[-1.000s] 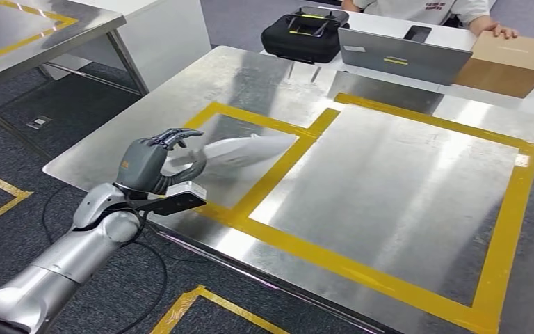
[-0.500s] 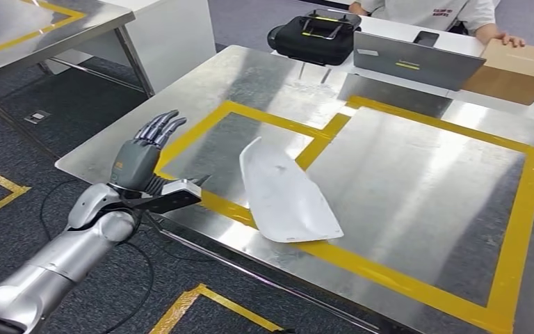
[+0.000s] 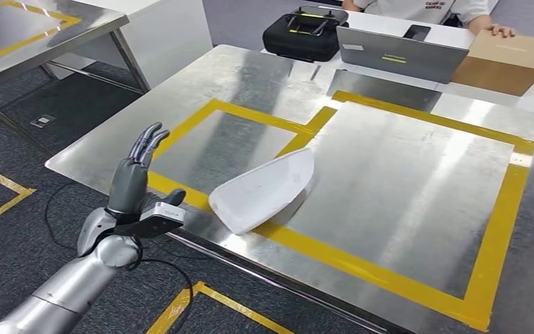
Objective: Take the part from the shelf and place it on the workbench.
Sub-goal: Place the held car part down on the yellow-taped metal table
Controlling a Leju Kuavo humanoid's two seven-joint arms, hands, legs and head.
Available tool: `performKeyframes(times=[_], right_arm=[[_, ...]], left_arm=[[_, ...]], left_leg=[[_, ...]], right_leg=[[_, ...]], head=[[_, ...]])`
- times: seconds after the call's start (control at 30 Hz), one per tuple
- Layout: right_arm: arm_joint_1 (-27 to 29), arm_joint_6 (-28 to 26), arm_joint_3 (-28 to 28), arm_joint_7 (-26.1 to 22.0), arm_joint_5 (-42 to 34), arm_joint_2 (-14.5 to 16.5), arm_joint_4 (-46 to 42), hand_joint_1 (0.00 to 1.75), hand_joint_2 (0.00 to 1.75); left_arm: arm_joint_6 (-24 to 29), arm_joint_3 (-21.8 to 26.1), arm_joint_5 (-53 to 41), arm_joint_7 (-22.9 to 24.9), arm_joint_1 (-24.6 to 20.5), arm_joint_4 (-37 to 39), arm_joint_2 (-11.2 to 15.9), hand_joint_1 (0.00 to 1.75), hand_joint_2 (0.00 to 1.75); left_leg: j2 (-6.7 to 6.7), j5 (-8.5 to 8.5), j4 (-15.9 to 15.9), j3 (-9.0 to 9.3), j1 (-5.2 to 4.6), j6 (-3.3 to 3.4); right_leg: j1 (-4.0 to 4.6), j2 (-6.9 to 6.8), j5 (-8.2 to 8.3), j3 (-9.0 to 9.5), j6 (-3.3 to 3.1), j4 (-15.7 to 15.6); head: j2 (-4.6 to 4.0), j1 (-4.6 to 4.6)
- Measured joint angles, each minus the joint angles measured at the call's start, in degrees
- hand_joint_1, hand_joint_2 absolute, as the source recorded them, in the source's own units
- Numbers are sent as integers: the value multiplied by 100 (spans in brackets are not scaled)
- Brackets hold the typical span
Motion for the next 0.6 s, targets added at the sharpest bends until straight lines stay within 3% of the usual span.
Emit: performKeyframes(times=[0.03,0.07,0.13,0.2,0.3,0.33,0.37,0.43,0.47,0.5,0.53,0.57,0.6], right_arm=[[3,-21,-9,-2,-11,0,0,0,0],[4,-38,-19,-5,-26,0,0,0,0],[5,-58,-36,-20,-69,5,0,0,0],[7,-84,-62,-40,-102,14,0,0,0],[14,-116,-103,-56,-115,22,3,0,0],[17,-120,-112,-59,-115,23,4,0,0],[19,-125,-120,-60,-115,23,5,0,0],[18,-131,-131,-60,-116,22,4,0,0],[17,-133,-136,-60,-119,22,4,0,0],[17,-135,-142,-61,-127,21,4,0,0],[18,-141,-148,-60,-141,19,3,0,0],[19,-146,-154,-60,-157,17,2,0,0],[17,-153,-160,-59,-174,15,0,0,0]], left_arm=[[1,8,49,8,135,-178,4,0,0],[1,13,89,20,266,-370,8,0,0],[4,11,155,57,484,-769,11,0,0],[9,7,226,84,672,-1133,10,0,0],[15,-1,310,97,954,-1560,8,0,0],[16,-4,321,99,1021,-1664,4,0,0],[16,-7,323,99,1071,-1752,-3,0,0],[15,-10,326,99,1143,-1876,-13,0,0],[16,-10,329,99,1180,-1922,-15,0,0],[16,-10,339,98,1221,-1959,-15,0,0],[17,-10,351,96,1262,-1990,-16,0,0],[24,-10,365,94,1307,-2022,-18,0,0],[35,-10,378,92,1353,-2061,-18,0,0]], left_leg=[[0,17,-22,79,-1,21],[0,129,-285,276,-8,59],[7,388,-1152,830,-47,174],[28,521,-1696,1143,-101,237],[43,662,-1811,1129,-137,260],[49,736,-1846,1093,-126,284],[55,817,-1881,1040,-110,312],[62,952,-1893,885,-93,345],[64,1013,-1888,800,-91,346],[68,1077,-1880,708,-89,339],[71,1139,-1868,617,-84,328],[73,1194,-1851,526,-75,309],[73,1242,-1822,441,-64,283]], right_leg=[[16,-1,31,-38,-5,0],[35,1,64,-74,-7,-1],[66,1,128,-126,2,-2],[63,-12,194,-149,46,-8],[25,-32,265,-176,146,-29],[23,-27,167,-221,172,24],[25,-19,-27,-292,197,169],[23,-8,-592,-486,240,775],[19,-8,-797,-560,264,1142],[13,-9,-871,-573,286,1421],[8,-10,-832,-518,306,1552],[-1,-11,-688,-352,323,1459],[-14,-11,-532,-91,341,1176]], head=[[0,2],[0,1],[0,5],[0,8],[0,4],[0,8],[0,18],[0,47],[0,60],[0,62],[0,64],[0,64],[0,64]])
